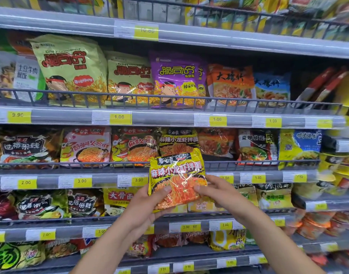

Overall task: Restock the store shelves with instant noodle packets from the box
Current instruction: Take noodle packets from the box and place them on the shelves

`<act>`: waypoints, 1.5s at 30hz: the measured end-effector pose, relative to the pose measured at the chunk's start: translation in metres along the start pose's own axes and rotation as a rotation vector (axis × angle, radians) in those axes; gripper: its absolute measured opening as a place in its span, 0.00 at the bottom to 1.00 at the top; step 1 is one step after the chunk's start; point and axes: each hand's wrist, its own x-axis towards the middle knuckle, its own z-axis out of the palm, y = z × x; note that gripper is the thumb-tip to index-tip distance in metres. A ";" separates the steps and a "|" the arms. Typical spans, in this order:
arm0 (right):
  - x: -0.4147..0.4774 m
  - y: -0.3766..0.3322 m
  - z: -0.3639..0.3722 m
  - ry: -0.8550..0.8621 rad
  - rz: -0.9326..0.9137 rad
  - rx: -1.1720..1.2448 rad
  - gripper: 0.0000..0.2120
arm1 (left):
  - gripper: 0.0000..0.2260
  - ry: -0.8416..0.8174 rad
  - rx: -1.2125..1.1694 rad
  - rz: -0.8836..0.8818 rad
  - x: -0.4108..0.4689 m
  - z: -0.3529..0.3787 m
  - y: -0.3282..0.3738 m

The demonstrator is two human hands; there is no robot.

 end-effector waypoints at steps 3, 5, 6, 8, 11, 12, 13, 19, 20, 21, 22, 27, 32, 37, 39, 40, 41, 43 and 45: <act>0.007 -0.010 -0.008 0.063 -0.028 0.075 0.38 | 0.35 0.024 0.071 0.043 0.014 0.010 0.014; 0.014 -0.018 -0.012 0.098 -0.042 0.129 0.32 | 0.37 0.055 0.213 0.125 0.020 0.016 0.025; 0.019 -0.022 -0.012 0.126 -0.041 0.130 0.29 | 0.37 0.074 0.296 0.176 0.024 0.019 0.029; 0.031 -0.031 -0.013 0.174 -0.029 0.131 0.30 | 0.37 0.131 0.491 0.289 0.031 0.022 0.038; 0.054 -0.046 -0.014 0.242 -0.052 0.076 0.36 | 0.34 0.207 0.826 0.485 0.038 0.028 0.047; 0.061 -0.051 -0.014 0.270 -0.058 0.038 0.39 | 0.33 0.235 0.941 0.547 0.041 0.028 0.048; 0.067 -0.055 -0.014 0.300 -0.062 -0.004 0.41 | 0.32 0.268 1.044 0.595 0.045 0.027 0.049; 0.085 -0.060 -0.008 0.467 -0.033 -0.434 0.22 | 0.17 0.384 1.504 0.831 0.068 0.015 0.036; 0.084 -0.058 -0.005 0.484 -0.036 -0.496 0.21 | 0.16 0.395 1.588 0.865 0.068 0.014 0.033; 0.084 -0.056 -0.002 0.505 -0.049 -0.535 0.20 | 0.17 0.402 1.643 0.887 0.067 0.014 0.030; 0.084 -0.053 0.001 0.538 -0.071 -0.562 0.20 | 0.18 0.402 1.680 0.900 0.066 0.013 0.027; 0.080 -0.027 0.010 0.700 -0.605 -0.754 0.15 | 0.21 0.371 1.777 0.879 0.064 0.012 0.018; 0.079 -0.002 0.019 0.682 -0.694 -1.026 0.16 | 0.26 0.350 1.827 0.831 0.063 0.013 0.020; 0.083 0.000 0.019 0.665 -0.619 -1.067 0.18 | 0.25 0.353 1.874 0.815 0.067 0.013 0.019; 0.084 0.001 0.021 0.630 -0.590 -1.091 0.21 | 0.24 0.356 1.885 0.802 0.068 0.013 0.018; 0.085 0.003 0.022 0.618 -0.581 -1.098 0.22 | 0.24 0.361 1.890 0.799 0.069 0.013 0.017; 0.085 0.003 0.022 0.612 -0.576 -1.099 0.22 | 0.24 0.365 1.894 0.797 0.069 0.013 0.016; 0.085 0.003 0.022 0.604 -0.567 -1.094 0.23 | 0.25 0.373 1.888 0.799 0.070 0.014 0.015; 0.083 0.002 0.023 0.593 -0.562 -1.094 0.23 | 0.25 0.383 1.882 0.801 0.069 0.015 0.014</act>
